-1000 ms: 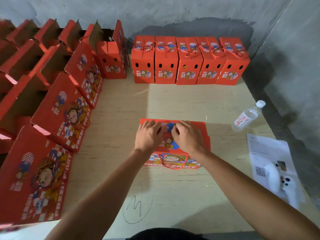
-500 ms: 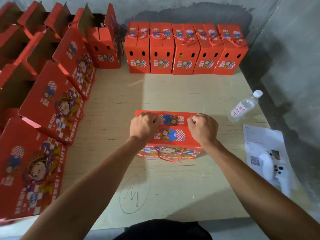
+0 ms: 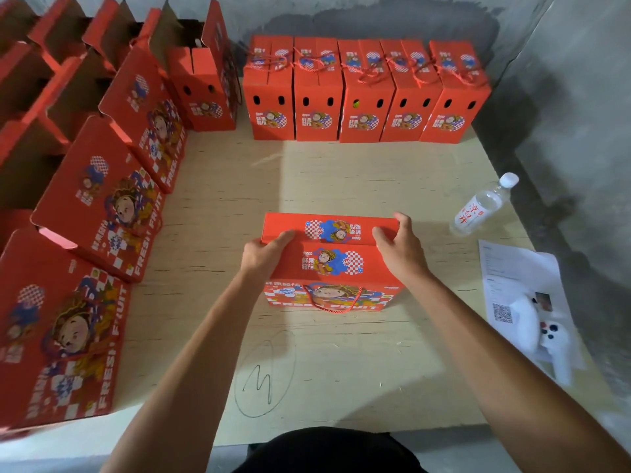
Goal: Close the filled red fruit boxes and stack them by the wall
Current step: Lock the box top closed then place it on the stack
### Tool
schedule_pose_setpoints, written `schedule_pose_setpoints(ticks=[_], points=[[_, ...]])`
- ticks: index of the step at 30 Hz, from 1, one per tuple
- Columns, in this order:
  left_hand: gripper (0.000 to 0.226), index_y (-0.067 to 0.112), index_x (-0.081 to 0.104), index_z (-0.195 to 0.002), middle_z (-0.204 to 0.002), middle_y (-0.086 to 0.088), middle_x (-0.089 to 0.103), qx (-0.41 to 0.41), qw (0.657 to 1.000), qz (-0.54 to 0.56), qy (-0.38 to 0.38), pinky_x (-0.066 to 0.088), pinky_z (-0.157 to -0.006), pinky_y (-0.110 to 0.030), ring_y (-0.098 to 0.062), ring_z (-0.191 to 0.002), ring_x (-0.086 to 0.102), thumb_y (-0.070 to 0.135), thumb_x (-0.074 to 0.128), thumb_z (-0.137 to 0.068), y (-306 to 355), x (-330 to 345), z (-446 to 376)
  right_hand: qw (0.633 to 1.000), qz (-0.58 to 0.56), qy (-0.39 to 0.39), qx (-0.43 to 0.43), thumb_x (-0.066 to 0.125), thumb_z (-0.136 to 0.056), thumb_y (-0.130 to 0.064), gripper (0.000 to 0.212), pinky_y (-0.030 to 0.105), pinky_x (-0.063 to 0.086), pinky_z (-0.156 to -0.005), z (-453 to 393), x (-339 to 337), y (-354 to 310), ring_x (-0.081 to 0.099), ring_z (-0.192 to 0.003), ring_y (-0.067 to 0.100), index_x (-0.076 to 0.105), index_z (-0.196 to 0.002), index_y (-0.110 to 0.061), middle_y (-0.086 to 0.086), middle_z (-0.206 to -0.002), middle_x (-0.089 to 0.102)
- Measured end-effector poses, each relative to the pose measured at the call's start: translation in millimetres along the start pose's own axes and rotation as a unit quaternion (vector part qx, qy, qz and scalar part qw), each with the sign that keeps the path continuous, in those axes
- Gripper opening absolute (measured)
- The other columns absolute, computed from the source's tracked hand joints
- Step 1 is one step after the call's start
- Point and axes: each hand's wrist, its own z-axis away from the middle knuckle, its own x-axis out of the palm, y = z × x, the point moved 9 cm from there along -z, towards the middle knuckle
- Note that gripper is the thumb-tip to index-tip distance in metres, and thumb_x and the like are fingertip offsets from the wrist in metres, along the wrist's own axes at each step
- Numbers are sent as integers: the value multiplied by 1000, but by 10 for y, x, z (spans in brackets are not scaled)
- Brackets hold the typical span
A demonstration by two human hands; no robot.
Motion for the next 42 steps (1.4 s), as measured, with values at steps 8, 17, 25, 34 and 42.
schedule_pose_setpoints(ticks=[8,17,25,34,42], points=[[40,16,73,-97,-88,-5,78,5,1000,2,-6,64,-71,-37,-22,-77,77,51,81,-79,-35,8,-48,998,28,-3,-48,60,-93,-59,62,39,48,-97,4,-10,-76,59,-125,25,46,-147,-32,3,-140,59],[74,17,43,-148,-156,-9,43,171,909,-327,193,21,-119,-58,-29,-147,31,65,52,-92,980,138,-11,951,308,-21,-4,43,-74,-96,93,37,48,-78,436,-106,-366,70,-106,35,71,-108,-15,15,-111,73],[76,27,8,-162,-163,-19,20,79,933,-326,128,30,-110,-60,-45,-141,32,62,37,-101,504,15,289,930,181,-318,36,31,-100,-69,75,38,61,-72,1062,894,-616,75,-61,27,68,-78,-8,11,-70,76],[66,44,20,-160,-145,-18,51,131,942,-299,76,47,-106,-50,-43,-127,55,57,45,-101,624,-245,250,946,263,-107,-154,66,-89,-38,91,45,49,-99,908,1128,-1528,43,-136,40,16,-156,-2,23,-164,13],[66,40,24,-161,-145,-17,55,138,962,-233,42,45,-109,-50,-39,-129,55,54,47,-101,674,-302,233,940,292,-113,-137,50,-95,-24,82,46,42,-112,884,1301,-1580,31,-144,53,8,-156,12,43,-160,5]])
